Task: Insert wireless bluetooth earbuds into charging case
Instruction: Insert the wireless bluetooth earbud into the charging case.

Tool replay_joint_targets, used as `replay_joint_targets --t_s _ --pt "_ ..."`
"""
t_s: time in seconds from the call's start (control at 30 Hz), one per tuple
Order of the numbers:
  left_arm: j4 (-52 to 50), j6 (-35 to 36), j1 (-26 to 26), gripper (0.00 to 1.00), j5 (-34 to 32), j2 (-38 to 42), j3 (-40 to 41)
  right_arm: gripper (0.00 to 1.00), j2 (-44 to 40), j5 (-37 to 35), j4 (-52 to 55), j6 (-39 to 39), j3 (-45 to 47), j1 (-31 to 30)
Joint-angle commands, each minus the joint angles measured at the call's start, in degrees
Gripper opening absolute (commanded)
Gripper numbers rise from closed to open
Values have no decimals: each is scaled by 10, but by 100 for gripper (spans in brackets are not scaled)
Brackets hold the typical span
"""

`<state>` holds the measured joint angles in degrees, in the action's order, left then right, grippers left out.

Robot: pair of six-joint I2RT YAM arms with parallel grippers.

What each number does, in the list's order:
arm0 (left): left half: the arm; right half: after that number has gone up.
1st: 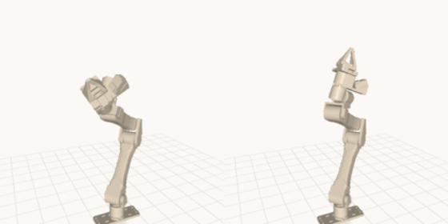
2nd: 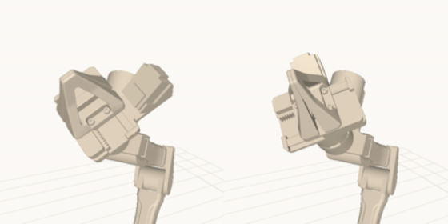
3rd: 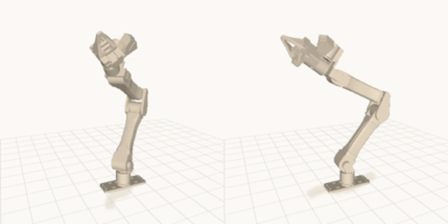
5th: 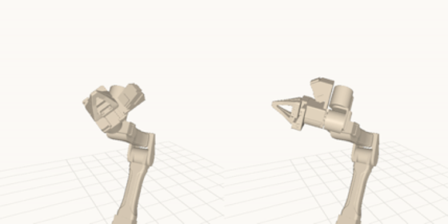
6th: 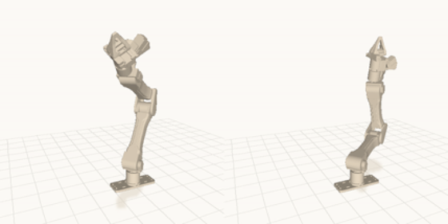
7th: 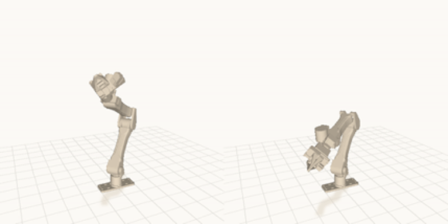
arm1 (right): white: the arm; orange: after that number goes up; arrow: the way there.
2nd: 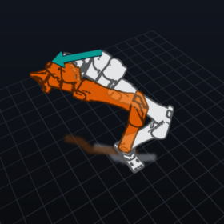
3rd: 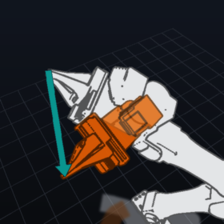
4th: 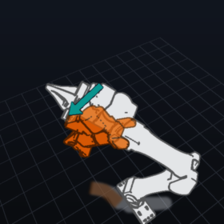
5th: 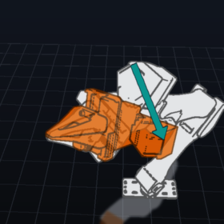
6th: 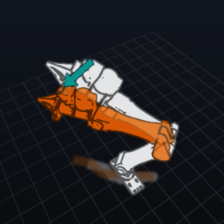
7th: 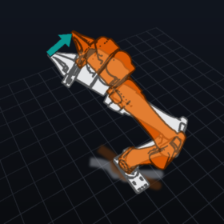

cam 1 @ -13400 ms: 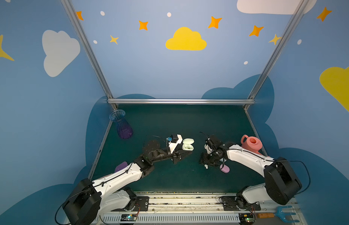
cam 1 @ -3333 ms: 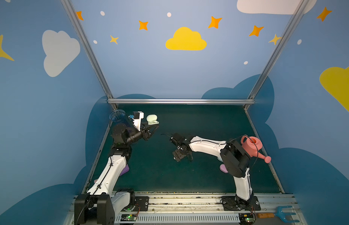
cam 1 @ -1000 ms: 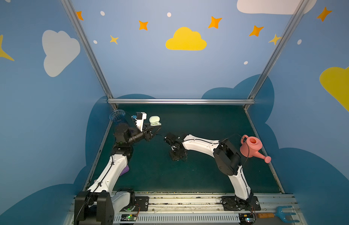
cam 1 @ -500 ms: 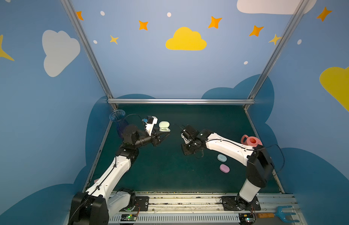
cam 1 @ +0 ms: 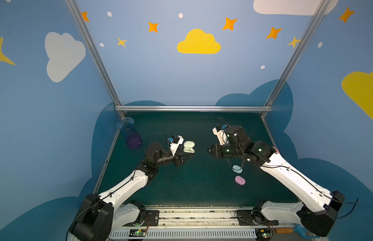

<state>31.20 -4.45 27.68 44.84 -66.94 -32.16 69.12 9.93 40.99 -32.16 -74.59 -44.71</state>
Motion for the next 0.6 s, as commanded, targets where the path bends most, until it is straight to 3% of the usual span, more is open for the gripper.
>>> replay_joint_targets --t_s 0.0,0.23,0.57 --pt "76 18 27 4 6 -29 -5 13 -28 41 -24 -22 8 7" --pt "172 39 84 4 19 -108 -44 13 -57 100 -105 -69 28 7" --pt "275 19 114 4 13 -148 -73 13 -67 118 -142 -97 46 7"
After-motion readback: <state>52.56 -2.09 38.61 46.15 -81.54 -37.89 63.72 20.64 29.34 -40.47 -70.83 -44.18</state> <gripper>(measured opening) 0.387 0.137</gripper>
